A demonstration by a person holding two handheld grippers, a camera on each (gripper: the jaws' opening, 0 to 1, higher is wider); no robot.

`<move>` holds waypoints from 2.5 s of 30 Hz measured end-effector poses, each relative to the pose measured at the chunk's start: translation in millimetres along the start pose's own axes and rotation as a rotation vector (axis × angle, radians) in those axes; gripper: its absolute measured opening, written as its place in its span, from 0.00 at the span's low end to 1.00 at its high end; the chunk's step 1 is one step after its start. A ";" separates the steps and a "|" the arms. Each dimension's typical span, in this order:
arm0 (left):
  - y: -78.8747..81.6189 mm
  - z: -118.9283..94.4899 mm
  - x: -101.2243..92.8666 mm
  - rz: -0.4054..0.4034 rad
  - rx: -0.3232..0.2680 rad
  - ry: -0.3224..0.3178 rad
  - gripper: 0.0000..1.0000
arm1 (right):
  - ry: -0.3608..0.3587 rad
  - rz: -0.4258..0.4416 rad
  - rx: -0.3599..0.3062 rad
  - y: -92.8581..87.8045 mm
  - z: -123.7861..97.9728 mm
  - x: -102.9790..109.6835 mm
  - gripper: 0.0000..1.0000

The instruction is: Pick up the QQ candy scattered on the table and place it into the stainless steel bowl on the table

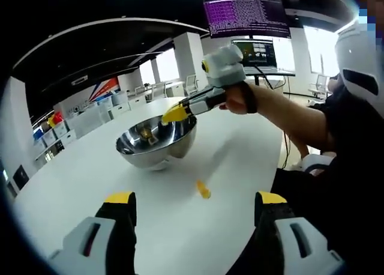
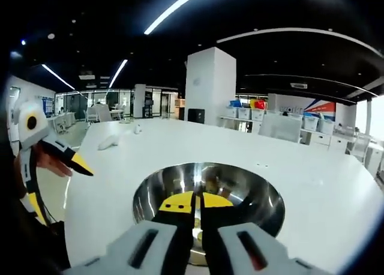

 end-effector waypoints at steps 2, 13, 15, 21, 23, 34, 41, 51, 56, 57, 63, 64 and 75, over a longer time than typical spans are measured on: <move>-0.2 0.5 -0.2 -0.001 0.001 -0.002 0.80 | -0.004 0.001 0.001 -0.3 -0.4 -0.6 0.03; -0.8 1.6 -1.9 0.007 0.005 -0.006 0.80 | -0.016 -0.030 0.001 -3.2 -0.9 3.5 0.05; -1.1 1.4 -1.8 0.007 0.006 -0.004 0.80 | -0.017 -0.058 -0.007 -3.7 -0.8 5.3 0.07; -0.7 0.9 -2.5 0.011 0.009 -0.004 0.80 | 0.001 -0.099 -0.028 -3.1 0.1 6.1 0.29; -0.5 0.9 -2.5 0.012 0.009 -0.003 0.80 | -0.001 -0.111 -0.029 -3.5 -0.4 6.8 0.28; 0.0 0.6 -3.4 0.014 0.009 -0.004 0.80 | -0.003 -0.108 -0.041 -1.2 -2.7 5.7 0.30; -0.2 -0.4 -2.8 0.015 0.011 0.000 0.80 | -0.029 -0.107 -0.109 12.5 -11.0 5.1 0.31; 2.7 -2.0 -1.3 0.022 0.009 0.009 0.80 | -0.018 -0.085 -0.436 84.8 -64.7 14.2 0.29; 1.3 -3.9 -0.5 0.019 0.013 0.018 0.80 | 0.103 -0.085 -0.429 87.3 -85.0 41.0 0.29; 0.3 -3.9 0.2 0.018 0.017 0.021 0.80 | 0.129 -0.095 -0.408 83.1 -86.9 47.4 0.27; -0.7 -3.7 0.7 0.015 0.020 0.026 0.80 | 0.231 -0.171 -0.210 33.2 -80.5 78.6 0.18; -0.6 -3.5 0.4 0.016 0.019 0.025 0.80 | 0.244 -0.182 -0.186 22.2 -76.7 82.7 0.17; -3.1 -1.8 -2.1 0.021 0.029 0.014 0.79 | 0.170 -0.098 0.077 -78.8 -37.9 79.0 0.10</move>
Point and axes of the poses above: the point that each gripper's makers call its tool centre point, and the gripper's own axes: z roughly forward along the fingers, x roughly to its left, y roughly out of its top, the point moved 5 cm from there along -z, roughly backward along the fingers
